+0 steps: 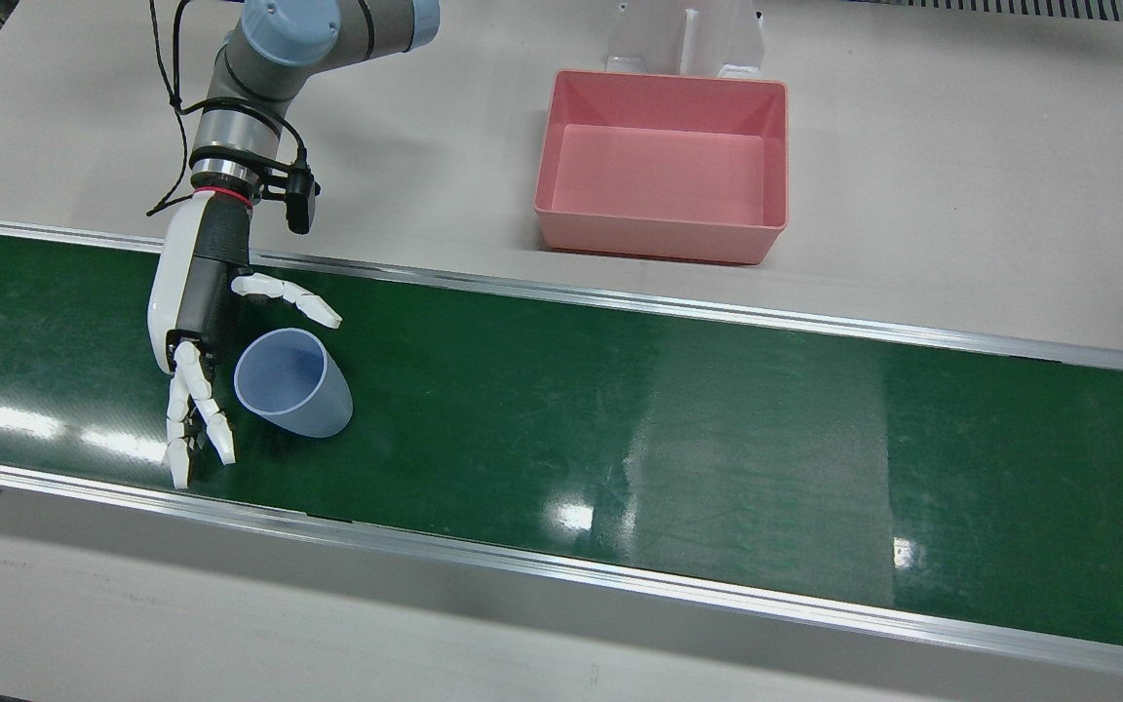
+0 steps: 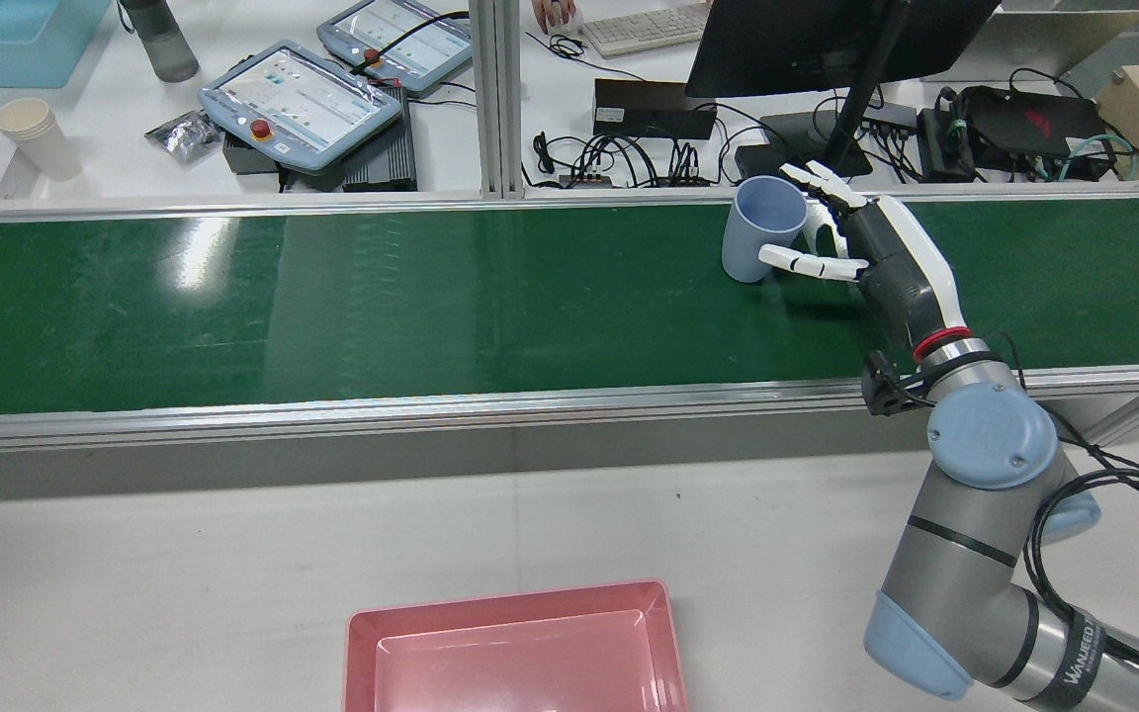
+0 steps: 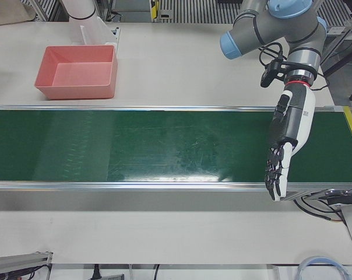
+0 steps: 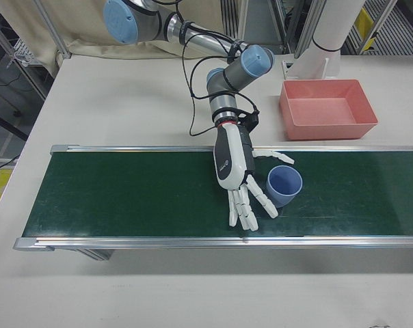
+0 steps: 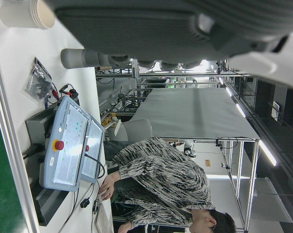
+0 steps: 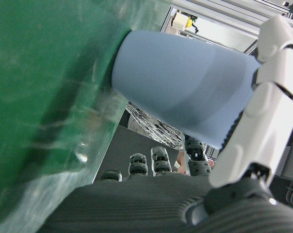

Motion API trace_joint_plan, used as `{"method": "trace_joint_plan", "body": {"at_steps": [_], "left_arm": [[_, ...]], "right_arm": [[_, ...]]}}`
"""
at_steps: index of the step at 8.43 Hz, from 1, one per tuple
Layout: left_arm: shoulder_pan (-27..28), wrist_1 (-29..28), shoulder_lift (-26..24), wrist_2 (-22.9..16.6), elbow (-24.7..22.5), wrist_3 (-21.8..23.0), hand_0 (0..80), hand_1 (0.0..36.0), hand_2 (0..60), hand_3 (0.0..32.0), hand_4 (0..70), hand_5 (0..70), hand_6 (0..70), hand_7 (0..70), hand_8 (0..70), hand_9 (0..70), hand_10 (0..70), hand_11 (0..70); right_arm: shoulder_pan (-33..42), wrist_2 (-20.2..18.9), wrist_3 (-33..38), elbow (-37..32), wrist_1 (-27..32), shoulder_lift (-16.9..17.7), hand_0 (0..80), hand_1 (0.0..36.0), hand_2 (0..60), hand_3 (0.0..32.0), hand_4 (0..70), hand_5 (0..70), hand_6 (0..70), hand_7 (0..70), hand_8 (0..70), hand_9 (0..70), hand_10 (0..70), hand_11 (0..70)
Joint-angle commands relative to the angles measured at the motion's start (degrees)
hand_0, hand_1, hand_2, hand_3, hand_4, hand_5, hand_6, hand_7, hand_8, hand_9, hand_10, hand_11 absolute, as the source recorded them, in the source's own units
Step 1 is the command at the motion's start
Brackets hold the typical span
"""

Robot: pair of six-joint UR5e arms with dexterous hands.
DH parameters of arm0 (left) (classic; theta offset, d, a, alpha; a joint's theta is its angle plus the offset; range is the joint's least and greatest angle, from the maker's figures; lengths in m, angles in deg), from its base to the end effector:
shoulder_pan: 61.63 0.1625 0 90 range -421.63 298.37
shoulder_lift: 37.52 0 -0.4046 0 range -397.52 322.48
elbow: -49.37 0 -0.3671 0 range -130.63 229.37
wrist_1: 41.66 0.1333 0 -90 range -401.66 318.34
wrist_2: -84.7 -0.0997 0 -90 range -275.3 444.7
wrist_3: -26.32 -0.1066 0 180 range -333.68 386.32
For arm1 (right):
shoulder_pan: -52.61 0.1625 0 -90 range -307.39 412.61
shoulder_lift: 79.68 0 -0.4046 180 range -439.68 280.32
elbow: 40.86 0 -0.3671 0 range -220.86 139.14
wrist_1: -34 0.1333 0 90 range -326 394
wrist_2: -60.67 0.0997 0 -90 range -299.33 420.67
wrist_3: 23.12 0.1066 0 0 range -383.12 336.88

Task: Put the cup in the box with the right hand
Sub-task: 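Close the right hand around the light blue cup on the belt, then lift the held blue cup up off the belt with the right hand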

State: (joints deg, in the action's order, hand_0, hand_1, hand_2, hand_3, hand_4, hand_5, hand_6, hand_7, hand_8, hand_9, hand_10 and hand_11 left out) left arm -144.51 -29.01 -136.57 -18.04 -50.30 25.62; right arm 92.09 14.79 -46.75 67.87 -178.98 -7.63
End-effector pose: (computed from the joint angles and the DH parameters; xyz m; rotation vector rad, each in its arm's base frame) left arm -0.0438 -0.5348 0.5324 -0.3359 2.1345 -1.9126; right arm -0.2555 -0.4793 0.4227 0.2641 -2.0455 1.9131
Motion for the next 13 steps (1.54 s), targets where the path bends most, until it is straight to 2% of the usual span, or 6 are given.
{"method": "trace_joint_plan", "body": {"at_steps": [1, 2, 3, 4, 8, 13], "left_arm": [[0.00, 0.00, 0.00, 0.00, 0.00, 0.00, 0.0, 0.0, 0.0, 0.0, 0.0, 0.0, 0.0, 0.0, 0.0, 0.0, 0.0, 0.0], [0.00, 0.00, 0.00, 0.00, 0.00, 0.00, 0.0, 0.0, 0.0, 0.0, 0.0, 0.0, 0.0, 0.0, 0.0, 0.0, 0.0, 0.0], [0.00, 0.00, 0.00, 0.00, 0.00, 0.00, 0.0, 0.0, 0.0, 0.0, 0.0, 0.0, 0.0, 0.0, 0.0, 0.0, 0.0, 0.0], [0.00, 0.00, 0.00, 0.00, 0.00, 0.00, 0.0, 0.0, 0.0, 0.0, 0.0, 0.0, 0.0, 0.0, 0.0, 0.0, 0.0, 0.0], [0.00, 0.00, 0.00, 0.00, 0.00, 0.00, 0.0, 0.0, 0.0, 0.0, 0.0, 0.0, 0.0, 0.0, 0.0, 0.0, 0.0, 0.0], [0.00, -0.09, 0.00, 0.00, 0.00, 0.00, 0.0, 0.0, 0.0, 0.0, 0.0, 0.0, 0.0, 0.0, 0.0, 0.0, 0.0, 0.0]], "right_arm": [[1.03, 0.09, -0.02, 0.25, -0.41, 0.19, 44.2, 14.5, 18.7, 0.2, 0.0, 4.1, 4.2, 16.5, 5.5, 10.3, 0.0, 0.7], [1.82, 0.26, -0.02, 0.69, -0.67, 0.80, 44.9, 15.1, 19.6, 0.0, 0.0, 4.6, 5.8, 21.1, 7.2, 13.1, 0.2, 1.6], [2.96, 0.26, -0.10, 0.78, -0.76, 1.68, 45.3, 25.7, 58.4, 0.0, 0.0, 7.4, 11.6, 44.1, 14.1, 27.3, 6.2, 11.0], [4.10, 0.35, -0.11, 1.31, -0.94, 2.64, 40.3, 34.4, 60.0, 0.0, 0.4, 10.7, 22.2, 70.0, 29.9, 52.6, 21.1, 32.6], [6.48, 0.35, -0.10, 6.56, -5.60, 5.36, 38.3, 36.0, 60.0, 0.0, 29.2, 15.4, 39.6, 70.0, 56.2, 70.0, 47.7, 68.5], [2.30, 0.00, -9.68, 30.47, -5.60, 7.59, 38.7, 35.2, 60.0, 0.0, 30.7, 14.4, 38.0, 70.0, 55.5, 70.0, 48.6, 69.4]]}}
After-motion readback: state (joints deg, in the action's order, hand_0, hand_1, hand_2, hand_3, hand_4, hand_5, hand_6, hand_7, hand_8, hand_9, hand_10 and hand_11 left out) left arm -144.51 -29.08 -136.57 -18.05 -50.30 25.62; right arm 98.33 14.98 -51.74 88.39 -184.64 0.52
